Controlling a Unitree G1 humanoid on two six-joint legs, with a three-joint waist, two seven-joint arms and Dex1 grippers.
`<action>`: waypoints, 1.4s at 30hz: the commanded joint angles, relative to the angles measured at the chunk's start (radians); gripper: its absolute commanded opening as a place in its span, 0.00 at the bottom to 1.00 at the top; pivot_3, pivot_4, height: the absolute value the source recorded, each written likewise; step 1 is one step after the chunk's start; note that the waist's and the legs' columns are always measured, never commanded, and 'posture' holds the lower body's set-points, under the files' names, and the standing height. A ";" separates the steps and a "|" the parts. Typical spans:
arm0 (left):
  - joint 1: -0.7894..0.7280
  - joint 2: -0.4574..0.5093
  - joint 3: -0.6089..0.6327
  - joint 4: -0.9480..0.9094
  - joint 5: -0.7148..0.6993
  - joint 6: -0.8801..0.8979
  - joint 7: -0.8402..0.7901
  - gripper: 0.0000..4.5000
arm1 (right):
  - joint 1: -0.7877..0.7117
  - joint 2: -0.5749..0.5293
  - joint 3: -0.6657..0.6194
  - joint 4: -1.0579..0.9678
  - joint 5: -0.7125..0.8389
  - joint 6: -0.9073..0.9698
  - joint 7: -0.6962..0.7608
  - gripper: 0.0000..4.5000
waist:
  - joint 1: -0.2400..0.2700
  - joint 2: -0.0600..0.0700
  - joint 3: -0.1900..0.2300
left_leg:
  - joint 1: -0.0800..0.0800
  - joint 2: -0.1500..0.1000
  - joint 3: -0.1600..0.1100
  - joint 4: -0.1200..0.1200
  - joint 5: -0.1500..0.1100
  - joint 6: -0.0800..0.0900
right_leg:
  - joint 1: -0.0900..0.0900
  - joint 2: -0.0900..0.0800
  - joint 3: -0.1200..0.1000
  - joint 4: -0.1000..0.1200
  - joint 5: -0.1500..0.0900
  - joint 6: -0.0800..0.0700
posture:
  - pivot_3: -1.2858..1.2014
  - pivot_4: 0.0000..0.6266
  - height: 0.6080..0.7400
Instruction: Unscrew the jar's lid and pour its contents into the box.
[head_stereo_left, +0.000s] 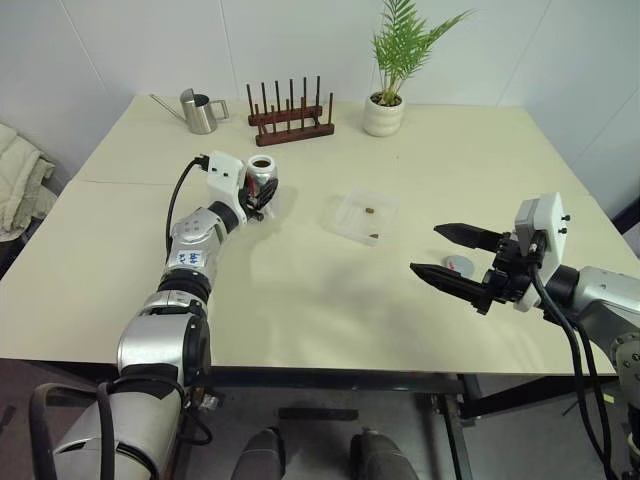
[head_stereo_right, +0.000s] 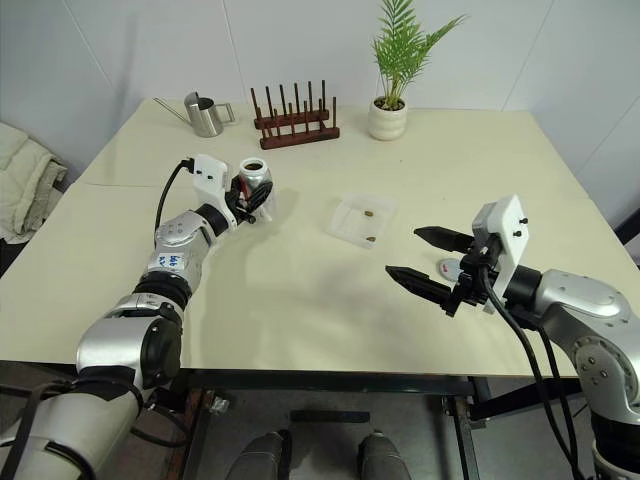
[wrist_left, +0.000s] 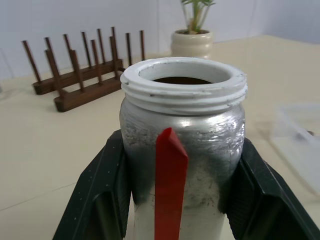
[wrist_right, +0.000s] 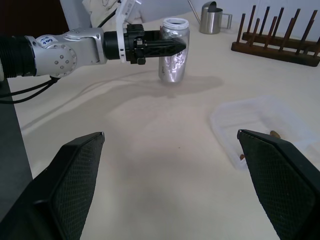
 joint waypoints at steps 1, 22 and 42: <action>-0.002 0.011 -0.005 -0.052 -0.013 0.003 -0.004 0.44 | -0.021 -0.007 -0.005 -0.002 -0.002 -0.024 0.014 1.00 | 0.000 0.000 0.000 | 0.000 0.000 0.000 0.000 0.000 0.000 | 0.000 0.000 0.000 0.000 0.000 0.000 | 0.52 0.24 1.00; 0.171 0.060 -0.045 -0.374 -0.014 0.151 -0.030 0.99 | -0.058 -0.012 0.023 0.021 -0.023 -0.021 0.041 1.00 | -0.003 0.000 0.000 | 0.000 0.001 0.000 -0.001 0.000 0.000 | 0.000 0.000 0.000 -0.001 0.000 0.000 | 0.52 0.24 1.00; 0.615 0.213 0.044 -1.089 -0.233 0.503 -0.197 0.99 | -0.062 -0.056 -0.004 0.066 -0.038 -0.022 0.124 1.00 | -0.020 0.000 0.000 | 0.002 0.002 0.000 -0.004 0.000 0.000 | 0.001 -0.001 0.000 -0.003 0.000 -0.002 | 0.52 0.24 1.00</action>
